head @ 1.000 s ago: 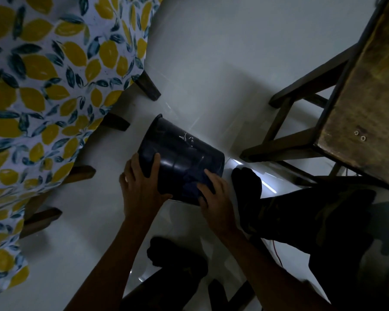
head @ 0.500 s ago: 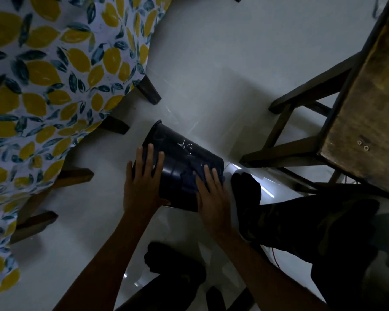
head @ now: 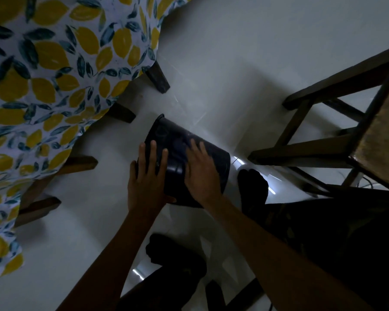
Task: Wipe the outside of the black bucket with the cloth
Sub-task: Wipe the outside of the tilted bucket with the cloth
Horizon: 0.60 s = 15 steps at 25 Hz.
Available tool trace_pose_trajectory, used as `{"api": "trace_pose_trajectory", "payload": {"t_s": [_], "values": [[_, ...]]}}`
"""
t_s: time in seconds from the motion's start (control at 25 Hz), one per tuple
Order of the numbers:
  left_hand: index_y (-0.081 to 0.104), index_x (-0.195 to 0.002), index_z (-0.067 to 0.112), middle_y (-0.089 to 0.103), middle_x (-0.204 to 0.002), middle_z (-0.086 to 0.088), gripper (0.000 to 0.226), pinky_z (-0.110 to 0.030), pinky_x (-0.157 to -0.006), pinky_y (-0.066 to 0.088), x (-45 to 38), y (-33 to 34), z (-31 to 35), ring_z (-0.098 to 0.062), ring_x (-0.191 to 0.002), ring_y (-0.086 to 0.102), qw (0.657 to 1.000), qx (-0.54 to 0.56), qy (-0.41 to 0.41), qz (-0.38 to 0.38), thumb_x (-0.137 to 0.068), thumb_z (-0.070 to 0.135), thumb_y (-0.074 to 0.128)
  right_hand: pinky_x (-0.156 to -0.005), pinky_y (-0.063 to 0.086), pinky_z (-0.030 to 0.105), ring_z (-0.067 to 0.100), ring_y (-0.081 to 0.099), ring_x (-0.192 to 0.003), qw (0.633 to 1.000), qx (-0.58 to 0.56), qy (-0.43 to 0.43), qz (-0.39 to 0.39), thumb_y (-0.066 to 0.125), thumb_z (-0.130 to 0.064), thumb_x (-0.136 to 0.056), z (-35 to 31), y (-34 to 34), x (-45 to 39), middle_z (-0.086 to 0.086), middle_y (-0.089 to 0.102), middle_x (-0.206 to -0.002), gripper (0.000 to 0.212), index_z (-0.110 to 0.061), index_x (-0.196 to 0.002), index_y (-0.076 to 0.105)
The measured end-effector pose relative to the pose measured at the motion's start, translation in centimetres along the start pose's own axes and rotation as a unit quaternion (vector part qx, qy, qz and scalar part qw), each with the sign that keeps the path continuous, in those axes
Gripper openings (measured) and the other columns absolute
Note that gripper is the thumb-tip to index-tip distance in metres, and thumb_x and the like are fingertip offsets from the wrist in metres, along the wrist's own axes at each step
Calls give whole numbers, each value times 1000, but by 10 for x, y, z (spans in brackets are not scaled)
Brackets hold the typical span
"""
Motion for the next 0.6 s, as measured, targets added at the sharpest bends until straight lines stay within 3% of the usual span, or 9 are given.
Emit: {"api": "trace_pose_trajectory", "payload": {"t_s": [0.04, 0.12, 0.2, 0.28, 0.36, 0.4, 0.52, 0.6], "values": [[5, -158, 14, -3, -165, -21, 144, -58, -114, 27, 2, 0, 0, -43, -151, -1, 1000, -2, -5, 1, -51, 81, 74, -118, 15, 50, 32, 17, -150, 999, 25, -27, -13, 49, -24, -97, -4, 2, 20, 9, 23, -162, 59, -16, -152, 29], [6, -158, 13, -2, -165, -21, 145, -59, -113, 29, 6, 2, 0, -43, -151, 0, 1000, -3, -11, 4, -50, 80, 75, -119, 13, 50, 32, 13, -151, 997, 55, -40, -22, 51, -25, -96, -5, 2, 29, 9, 19, -163, 63, -15, -153, 26], [8, -158, 12, -1, -164, -22, 146, -59, -111, 30, 3, 1, 2, -45, -151, 1, 1000, 1, -4, -4, -47, 80, 77, -116, 24, 49, 35, 30, -144, 998, 56, -15, -27, 47, -22, -95, -1, -3, -8, 14, 36, -155, 60, -11, -152, 30], [10, -158, 13, 0, -164, -22, 147, -60, -111, 28, 4, -1, 4, -45, -150, 1, 1000, 5, -3, -12, -46, 79, 77, -105, 35, 43, 37, 48, -126, 994, 4, 52, -94, 42, -21, -96, 10, -15, -64, 18, 54, -137, 51, -8, -145, 40], [10, -158, 14, -1, -164, -22, 147, -60, -111, 28, 0, -1, 4, -45, -150, 0, 1000, -4, -2, -7, -45, 79, 79, -100, 38, 41, 38, 52, -122, 974, -58, 129, -177, 37, -27, -99, 22, -18, -102, 21, 55, -136, 45, -5, -137, 47], [9, -158, 14, -1, -164, -22, 147, -61, -111, 28, -2, -1, 4, -46, -150, 1, 1000, -7, 1, -12, -45, 78, 79, -98, 39, 40, 37, 53, -120, 972, -63, 140, -178, 36, -28, -100, 25, -17, -107, 21, 55, -135, 43, -5, -133, 50], [7, -158, 14, -2, -164, -23, 148, -61, -111, 28, -8, -1, 2, -46, -150, 1, 1000, -9, 9, -16, -45, 78, 79, -94, 43, 38, 37, 58, -114, 991, -107, 67, -53, 44, -12, -98, 20, -16, -64, 21, 62, -125, 31, -2, -123, 57], [8, -158, 13, -1, -164, -23, 148, -61, -111, 27, -9, 0, 2, -46, -150, 1, 1000, -14, 14, -8, -45, 76, 81, -111, 35, 37, 30, 49, -131, 991, -126, -36, 1, 50, -5, -92, 14, -13, -16, 16, 56, -138, 40, -3, -131, 56]]}}
Point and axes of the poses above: each hand's wrist, its own x-axis away from the middle knuckle, its own y-axis out of the palm, z = x × y, the point moved 3 cm from there along -x, towards the middle knuckle
